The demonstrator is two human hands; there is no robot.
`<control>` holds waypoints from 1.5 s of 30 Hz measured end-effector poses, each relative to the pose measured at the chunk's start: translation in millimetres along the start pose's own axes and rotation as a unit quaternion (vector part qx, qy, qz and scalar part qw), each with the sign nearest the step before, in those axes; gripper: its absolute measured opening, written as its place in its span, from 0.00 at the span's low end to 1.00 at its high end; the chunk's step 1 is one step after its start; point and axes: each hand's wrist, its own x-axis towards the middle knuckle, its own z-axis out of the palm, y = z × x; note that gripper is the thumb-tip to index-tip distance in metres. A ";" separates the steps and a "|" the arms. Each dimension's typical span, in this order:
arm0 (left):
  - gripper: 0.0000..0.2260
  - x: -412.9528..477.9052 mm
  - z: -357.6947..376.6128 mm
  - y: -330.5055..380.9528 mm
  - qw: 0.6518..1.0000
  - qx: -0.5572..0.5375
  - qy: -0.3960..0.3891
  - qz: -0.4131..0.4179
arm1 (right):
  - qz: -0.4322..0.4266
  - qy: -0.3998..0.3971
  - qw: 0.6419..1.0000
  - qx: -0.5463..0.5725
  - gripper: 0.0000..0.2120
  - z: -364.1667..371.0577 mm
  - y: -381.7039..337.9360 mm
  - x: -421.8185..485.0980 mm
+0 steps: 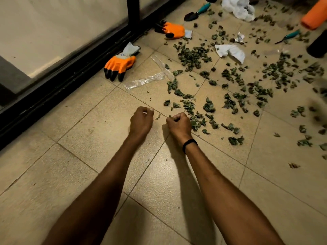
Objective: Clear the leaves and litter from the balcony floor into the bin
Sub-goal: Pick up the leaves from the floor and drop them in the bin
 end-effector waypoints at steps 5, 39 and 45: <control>0.17 9.4 19.9 -27.1 0.935 0.279 -0.034 0.214 | 0.122 -0.023 0.945 0.301 0.01 -17.7 -4.1 -2.2; 0.12 15.5 -19.2 4.2 0.924 -0.337 -0.051 -0.173 | 0.192 -0.054 0.763 0.614 0.04 -43.9 -44.9 27.9; 0.23 33.1 42.5 -5.7 0.966 0.209 -0.032 0.149 | 0.141 0.046 0.939 0.311 0.09 -51.9 -19.9 40.0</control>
